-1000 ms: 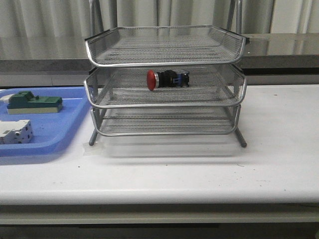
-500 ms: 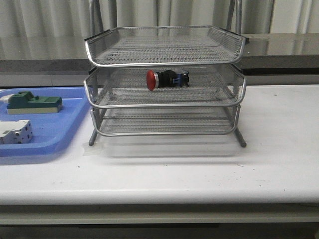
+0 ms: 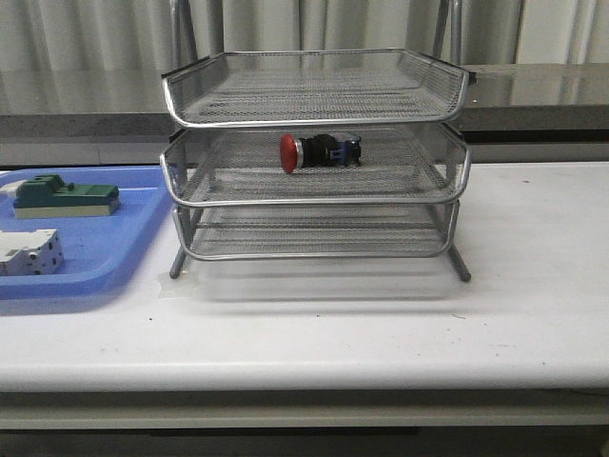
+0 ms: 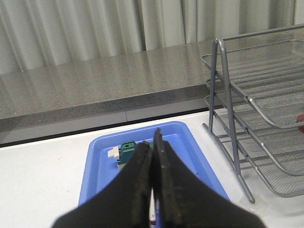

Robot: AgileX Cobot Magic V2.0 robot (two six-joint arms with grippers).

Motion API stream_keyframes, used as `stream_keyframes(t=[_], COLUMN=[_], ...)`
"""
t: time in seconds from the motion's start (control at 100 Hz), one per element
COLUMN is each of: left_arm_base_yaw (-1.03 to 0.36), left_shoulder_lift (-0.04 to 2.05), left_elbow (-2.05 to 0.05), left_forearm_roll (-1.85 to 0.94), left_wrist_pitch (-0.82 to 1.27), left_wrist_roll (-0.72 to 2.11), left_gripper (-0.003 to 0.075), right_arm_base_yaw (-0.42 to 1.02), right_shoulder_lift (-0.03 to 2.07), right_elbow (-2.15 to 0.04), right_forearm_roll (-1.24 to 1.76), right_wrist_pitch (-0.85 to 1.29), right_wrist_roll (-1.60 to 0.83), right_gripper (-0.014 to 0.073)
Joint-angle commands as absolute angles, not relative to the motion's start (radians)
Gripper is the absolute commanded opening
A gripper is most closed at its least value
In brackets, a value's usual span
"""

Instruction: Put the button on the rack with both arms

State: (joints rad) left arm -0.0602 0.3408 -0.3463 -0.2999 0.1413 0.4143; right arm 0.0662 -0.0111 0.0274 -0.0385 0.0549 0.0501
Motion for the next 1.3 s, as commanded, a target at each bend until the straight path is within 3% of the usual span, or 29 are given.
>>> stream_keyframes(t=[0.0, 1.29], left_arm_base_yaw=[-0.058, -0.058], left_shoulder_lift=[0.347, 0.347], left_elbow=[-0.373, -0.373], left_forearm_roll=[-0.312, -0.312], left_wrist_pitch=[0.064, 0.043], left_wrist_roll=[0.406, 0.406], left_gripper=[-0.002, -0.002], right_arm_base_yaw=[0.061, 0.061], right_shoulder_lift=[-0.032, -0.032], right_elbow=[0.01, 0.01], right_forearm_roll=[-0.04, -0.04], right_wrist_pitch=[-0.035, -0.035], right_wrist_roll=[0.051, 0.051], right_gripper=[-0.006, -0.006])
